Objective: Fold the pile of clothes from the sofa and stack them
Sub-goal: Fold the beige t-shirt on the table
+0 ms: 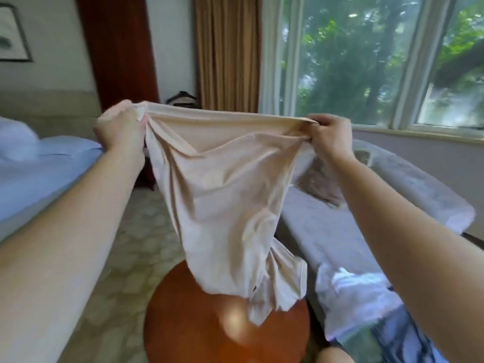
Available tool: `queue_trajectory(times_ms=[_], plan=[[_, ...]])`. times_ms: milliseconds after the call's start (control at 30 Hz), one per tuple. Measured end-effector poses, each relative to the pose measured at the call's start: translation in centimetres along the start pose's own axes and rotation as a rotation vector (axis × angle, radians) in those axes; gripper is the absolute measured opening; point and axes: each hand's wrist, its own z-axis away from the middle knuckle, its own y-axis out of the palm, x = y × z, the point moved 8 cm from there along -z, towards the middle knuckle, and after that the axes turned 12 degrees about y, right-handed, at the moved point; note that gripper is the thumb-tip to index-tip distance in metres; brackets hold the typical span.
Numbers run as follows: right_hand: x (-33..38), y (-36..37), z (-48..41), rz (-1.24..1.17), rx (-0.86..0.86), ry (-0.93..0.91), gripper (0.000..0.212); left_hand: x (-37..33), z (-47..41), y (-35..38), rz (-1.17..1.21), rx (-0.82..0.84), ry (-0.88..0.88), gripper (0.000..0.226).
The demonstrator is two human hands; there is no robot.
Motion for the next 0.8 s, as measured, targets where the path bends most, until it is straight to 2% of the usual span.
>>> queue_trajectory(times_ms=[67, 100, 167, 200, 367, 467, 533, 633, 733, 800], plan=[[-0.8, 4.3, 0.9, 0.066, 0.109, 0.007, 0.019, 0.7, -1.0, -3.4, -0.143, 0.025, -0.007, 0.014], [-1.8, 6.0, 1.8, 0.106, 0.171, 0.027, 0.019, 1.3, -0.4, -5.0, -0.287, 0.049, -0.02, 0.008], [-4.5, 8.8, 4.4, 0.18, 0.322, 0.058, 0.018, 3.0, 1.7, -7.0, -0.658, 0.193, 0.002, 0.009], [-5.8, 9.9, 5.5, 0.214, 0.384, 0.066, 0.018, 4.1, 3.1, -7.2, -0.761, 0.299, 0.011, 0.012], [-9.8, 13.1, 8.9, 0.274, 0.576, 0.12, 0.017, 10.2, 11.5, -1.8, -0.763, 0.905, -0.129, 0.024], [-10.9, 13.8, 9.8, 0.293, 0.634, 0.174, 0.008, 13.7, 17.6, 2.0, -0.728, 1.202, -0.31, 0.015], [-11.7, 13.4, 9.9, 0.283, 0.63, 0.196, 0.01, 15.2, 19.5, 3.3, -0.689, 1.231, -0.357, 0.01], [-14.1, 11.8, 9.5, 0.213, 0.636, 0.269, 0.014, 16.7, 19.8, 3.6, -0.668, 1.168, -0.349, 0.011], [-17.2, 10.6, 9.8, 0.318, 0.64, 0.314, 0.005, 17.9, 19.4, 3.2, -0.587, 1.073, -0.398, 0.016], [-18.7, 10.3, 10.2, 0.307, 0.612, 0.329, 0.013, 18.4, 19.2, 3.0, -0.54, 1.055, -0.421, 0.014]])
